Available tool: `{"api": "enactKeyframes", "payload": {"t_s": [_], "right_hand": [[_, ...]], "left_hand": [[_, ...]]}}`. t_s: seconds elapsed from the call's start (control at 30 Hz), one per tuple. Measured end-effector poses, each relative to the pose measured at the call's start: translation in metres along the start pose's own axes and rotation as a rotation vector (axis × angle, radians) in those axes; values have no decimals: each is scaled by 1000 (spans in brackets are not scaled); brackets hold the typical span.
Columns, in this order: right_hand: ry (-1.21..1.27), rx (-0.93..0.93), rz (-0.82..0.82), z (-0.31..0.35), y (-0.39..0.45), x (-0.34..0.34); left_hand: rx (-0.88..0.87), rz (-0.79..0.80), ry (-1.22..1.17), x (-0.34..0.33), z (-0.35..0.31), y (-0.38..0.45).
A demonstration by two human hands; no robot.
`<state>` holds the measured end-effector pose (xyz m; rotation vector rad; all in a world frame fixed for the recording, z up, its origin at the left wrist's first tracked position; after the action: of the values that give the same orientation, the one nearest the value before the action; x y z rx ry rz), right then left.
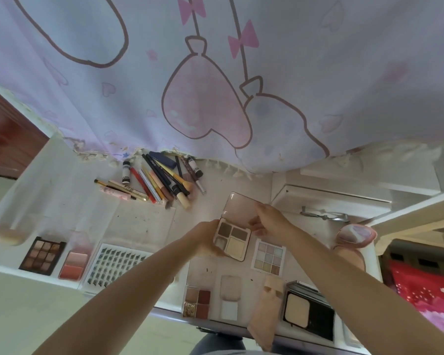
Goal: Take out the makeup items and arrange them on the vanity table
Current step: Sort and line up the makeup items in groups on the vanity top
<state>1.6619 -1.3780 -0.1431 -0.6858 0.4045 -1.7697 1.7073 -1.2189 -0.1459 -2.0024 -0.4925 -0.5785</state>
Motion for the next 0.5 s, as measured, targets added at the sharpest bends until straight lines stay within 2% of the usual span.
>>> {"api": "enactKeyframes", "payload": {"t_s": [0.1, 0.27, 0.5], "right_hand": [[-147, -22, -36, -5, 6, -5], [-419, 114, -52, 2, 16, -7], [-336, 103, -6, -2, 13, -2]], "left_hand": [[75, 19, 147, -13, -1, 6], [137, -46, 229, -21, -3, 10], [134, -80, 297, -18, -2, 7]]}}
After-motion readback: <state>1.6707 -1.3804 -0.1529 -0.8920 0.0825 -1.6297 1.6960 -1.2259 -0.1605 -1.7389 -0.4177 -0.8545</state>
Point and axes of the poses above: each hand's wrist, its own y-axis towards the middle knuckle, its own x-axis out of the back of the hand, z = x × y, the point moved 3 cm from there along y, towards the middle knuckle, and after that the axes turned 10 degrees about x, right-handed, at the moved point
